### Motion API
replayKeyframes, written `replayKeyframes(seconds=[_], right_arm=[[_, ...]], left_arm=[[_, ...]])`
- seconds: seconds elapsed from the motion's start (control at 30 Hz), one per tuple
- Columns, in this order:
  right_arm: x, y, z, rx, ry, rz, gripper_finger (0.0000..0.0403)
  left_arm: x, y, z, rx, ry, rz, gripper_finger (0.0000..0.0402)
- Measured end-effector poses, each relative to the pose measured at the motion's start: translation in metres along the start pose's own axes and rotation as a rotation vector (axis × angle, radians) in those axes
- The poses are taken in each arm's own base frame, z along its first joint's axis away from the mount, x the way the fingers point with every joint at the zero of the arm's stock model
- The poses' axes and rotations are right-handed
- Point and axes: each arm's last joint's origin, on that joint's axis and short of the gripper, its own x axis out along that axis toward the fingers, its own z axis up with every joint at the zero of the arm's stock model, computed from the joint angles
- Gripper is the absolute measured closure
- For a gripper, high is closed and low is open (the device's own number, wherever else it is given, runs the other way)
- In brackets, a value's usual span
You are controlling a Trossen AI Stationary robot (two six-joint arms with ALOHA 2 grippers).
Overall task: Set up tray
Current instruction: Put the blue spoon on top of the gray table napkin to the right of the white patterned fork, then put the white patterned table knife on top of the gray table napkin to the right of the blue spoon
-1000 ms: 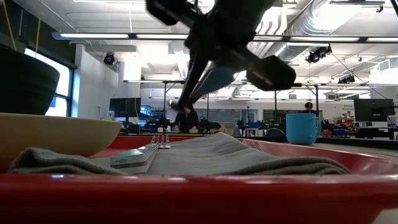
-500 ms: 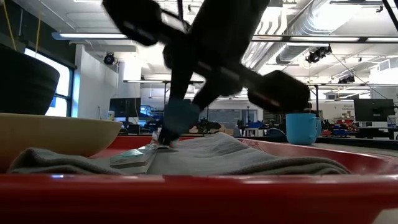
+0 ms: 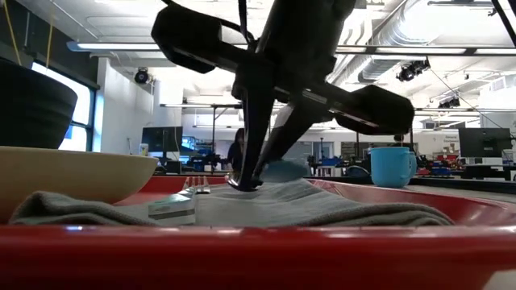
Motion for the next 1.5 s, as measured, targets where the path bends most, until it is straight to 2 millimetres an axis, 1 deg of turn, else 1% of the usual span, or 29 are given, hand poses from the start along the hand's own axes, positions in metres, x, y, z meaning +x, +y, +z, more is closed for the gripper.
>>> replayKeyframes(seconds=[0.2, 0.33, 0.47, 0.7, 0.83, 0.97, 1.1, 1.17, 1.27, 1.33, 1.4, 1.5], right_arm=[[0.008, -0.006, 0.004, 0.000, -0.008, -0.011, 0.0399], [0.012, -0.006, 0.003, -0.008, 0.001, 0.018, 0.0381], [0.012, -0.006, 0.003, -0.009, 0.003, 0.018, 0.0347], [0.012, -0.004, 0.001, -0.004, 0.052, 0.026, 0.0274], [0.003, -0.001, 0.002, -0.005, 0.099, 0.046, 0.0243], [-0.016, 0.002, 0.007, -0.015, 0.072, 0.080, 0.0223], [-0.036, 0.005, 0.013, -0.046, 0.025, 0.122, 0.0217], [-0.042, 0.006, 0.014, -0.056, 0.009, 0.139, 0.0219], [-0.042, 0.005, 0.011, -0.077, 0.020, 0.137, 0.0223], [-0.041, 0.003, 0.006, -0.097, 0.060, 0.119, 0.0227], [-0.040, -0.001, 0.003, -0.143, 0.077, 0.079, 0.0231], [-0.040, -0.004, 0.004, -0.220, 0.056, 0.058, 0.0239]], left_arm=[[0.000, 0.000, 0.000, -0.003, 0.000, 0.000, 0.0346], [0.000, 0.000, 0.000, -0.007, 0.001, 0.000, 0.0346], [0.000, 0.000, 0.000, -0.013, 0.003, -0.001, 0.0346], [0.001, 0.000, -0.002, -0.023, 0.019, -0.003, 0.0346], [0.004, 0.000, -0.007, -0.029, 0.040, -0.006, 0.0346], [0.007, 0.000, -0.008, -0.030, 0.048, -0.008, 0.0346], [0.007, 0.000, -0.008, -0.030, 0.047, -0.008, 0.0346], [0.007, 0.000, -0.008, -0.030, 0.047, -0.008, 0.0346], [0.007, 0.000, -0.008, -0.031, 0.048, -0.008, 0.0346], [0.007, 0.000, -0.008, -0.031, 0.049, -0.008, 0.0346], [0.007, 0.000, -0.008, -0.031, 0.049, -0.008, 0.0346], [0.007, 0.000, -0.008, -0.031, 0.048, -0.007, 0.0346]])
